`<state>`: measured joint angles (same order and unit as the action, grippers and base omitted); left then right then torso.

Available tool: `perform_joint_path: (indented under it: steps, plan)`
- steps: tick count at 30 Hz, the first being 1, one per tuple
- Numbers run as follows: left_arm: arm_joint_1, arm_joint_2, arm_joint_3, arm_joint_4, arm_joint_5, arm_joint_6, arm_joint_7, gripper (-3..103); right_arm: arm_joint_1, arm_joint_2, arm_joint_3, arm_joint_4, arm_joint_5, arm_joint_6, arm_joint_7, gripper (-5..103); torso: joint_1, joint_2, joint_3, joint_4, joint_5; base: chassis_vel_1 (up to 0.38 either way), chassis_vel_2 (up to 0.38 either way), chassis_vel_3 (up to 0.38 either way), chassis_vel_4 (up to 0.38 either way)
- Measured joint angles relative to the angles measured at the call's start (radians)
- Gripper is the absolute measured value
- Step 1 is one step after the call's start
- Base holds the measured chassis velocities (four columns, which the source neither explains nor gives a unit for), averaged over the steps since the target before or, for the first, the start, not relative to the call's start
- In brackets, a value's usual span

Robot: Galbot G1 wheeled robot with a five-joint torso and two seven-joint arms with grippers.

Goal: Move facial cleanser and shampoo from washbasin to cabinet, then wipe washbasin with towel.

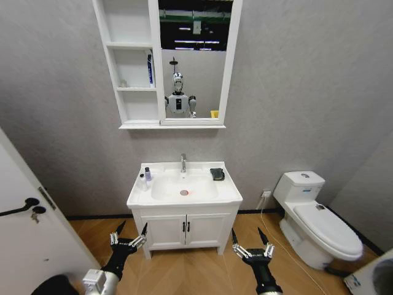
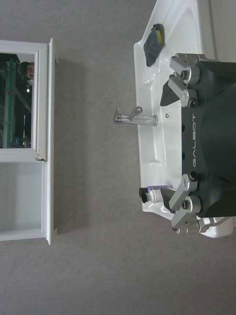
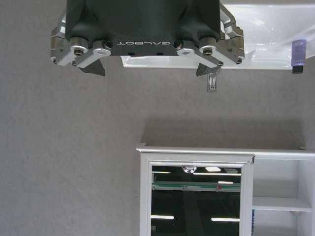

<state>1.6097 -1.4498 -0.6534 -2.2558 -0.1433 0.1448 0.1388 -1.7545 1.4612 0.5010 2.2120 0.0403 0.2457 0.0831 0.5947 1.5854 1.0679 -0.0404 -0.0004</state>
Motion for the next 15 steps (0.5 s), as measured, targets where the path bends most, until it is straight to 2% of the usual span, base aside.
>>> perform_joint_path:
  steps: [2, 5, 8, 9, 12, 15]
  plan:
    - [-0.003, 0.000, 0.000, 0.005, 0.000, 0.000, 0.000, 93, 0.009, -0.001, -0.001, -0.007, 0.000, 0.005, -0.002, 100, 0.000, 0.000, 0.000, 0.0006, 0.0011, -0.362, 0.356, 0.329, -0.353]
    - [-0.007, 0.000, 0.001, 0.012, 0.000, 0.000, -0.001, 93, 0.025, -0.002, 0.000, -0.024, -0.014, 0.036, -0.002, 100, 0.000, 0.000, 0.000, 0.0002, 0.0001, -0.356, 0.338, 0.347, -0.357]
    - [-0.012, 0.000, 0.000, 0.017, 0.000, 0.000, -0.006, 93, 0.036, -0.002, 0.004, -0.031, -0.031, 0.045, 0.001, 100, 0.000, 0.000, 0.000, 0.0009, 0.0015, -0.315, 0.321, 0.345, -0.337]
    - [-0.020, 0.001, 0.000, 0.024, 0.002, 0.000, -0.016, 93, 0.039, -0.002, 0.004, -0.032, -0.033, 0.044, 0.002, 100, 0.000, 0.000, 0.000, 0.0002, -0.0001, -0.296, 0.278, 0.311, -0.297]
    - [-0.039, 0.003, -0.001, 0.040, 0.013, 0.000, -0.034, 93, 0.044, -0.004, 0.005, -0.033, -0.033, 0.036, -0.002, 100, 0.001, 0.000, 0.000, 0.0006, 0.0005, -0.246, 0.264, 0.228, -0.207]
    - [-0.072, 0.011, 0.006, 0.075, 0.019, 0.002, -0.053, 93, 0.048, -0.010, 0.007, -0.033, -0.032, 0.031, -0.008, 100, 0.001, -0.001, 0.000, 0.0005, 0.0006, -0.140, 0.140, 0.038, -0.012]
